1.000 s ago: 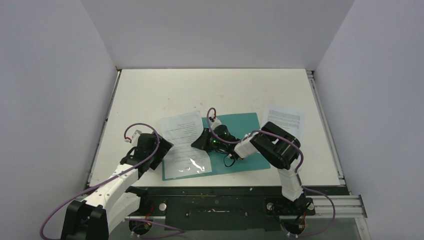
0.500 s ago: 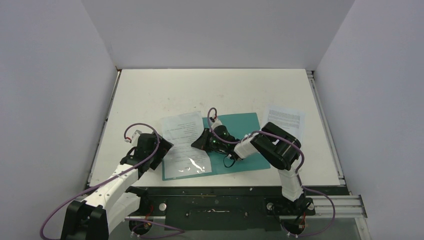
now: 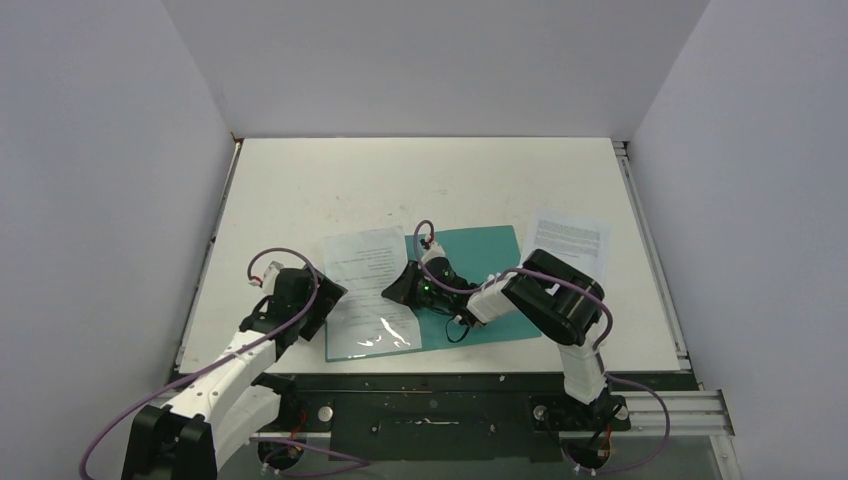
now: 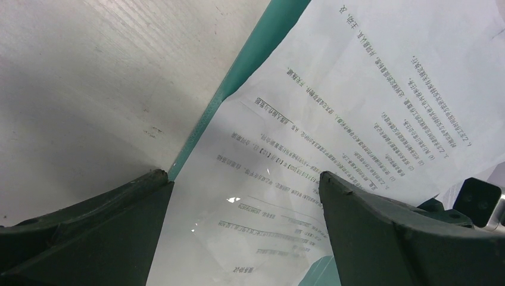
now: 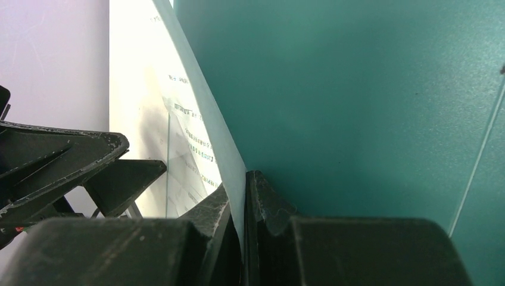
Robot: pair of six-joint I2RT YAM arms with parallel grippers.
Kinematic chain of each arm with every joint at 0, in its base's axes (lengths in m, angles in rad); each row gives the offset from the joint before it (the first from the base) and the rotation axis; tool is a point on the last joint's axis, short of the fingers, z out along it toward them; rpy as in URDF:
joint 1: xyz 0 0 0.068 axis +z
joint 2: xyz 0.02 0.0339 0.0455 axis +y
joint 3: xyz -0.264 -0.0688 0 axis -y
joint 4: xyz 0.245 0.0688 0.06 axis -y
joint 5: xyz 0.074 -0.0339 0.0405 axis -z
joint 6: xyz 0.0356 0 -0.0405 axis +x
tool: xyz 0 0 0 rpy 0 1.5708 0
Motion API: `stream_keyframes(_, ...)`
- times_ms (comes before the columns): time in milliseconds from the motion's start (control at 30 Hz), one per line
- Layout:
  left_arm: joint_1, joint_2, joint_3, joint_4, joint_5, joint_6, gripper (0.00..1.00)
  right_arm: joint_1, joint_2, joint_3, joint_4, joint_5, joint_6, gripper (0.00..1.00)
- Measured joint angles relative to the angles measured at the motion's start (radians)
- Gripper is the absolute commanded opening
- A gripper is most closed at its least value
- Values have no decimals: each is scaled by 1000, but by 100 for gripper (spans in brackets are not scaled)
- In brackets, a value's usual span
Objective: Put the files into the folder
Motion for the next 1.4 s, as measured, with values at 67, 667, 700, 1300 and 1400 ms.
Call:
stream_keyframes(67,0,-4,-2,0,2,0,96,3,-3,-3,0,7,3,5)
stream_keyframes(667,0,-27,20,-90,-20,19,96,-14,-158,36,-312,89,-143,58)
stream_keyframes(700,0,-29,26,-106,-26,24,96,-16,-175,43,-354,106,-166,59)
stream_keyframes(1300,-44,-133,280,-203,128,306,91,-7,-481,182,-885,393,-483,59)
stream_keyframes(1400,-151,-108,303,-221,123,325,89,1,-497,185,-945,410,-505,57)
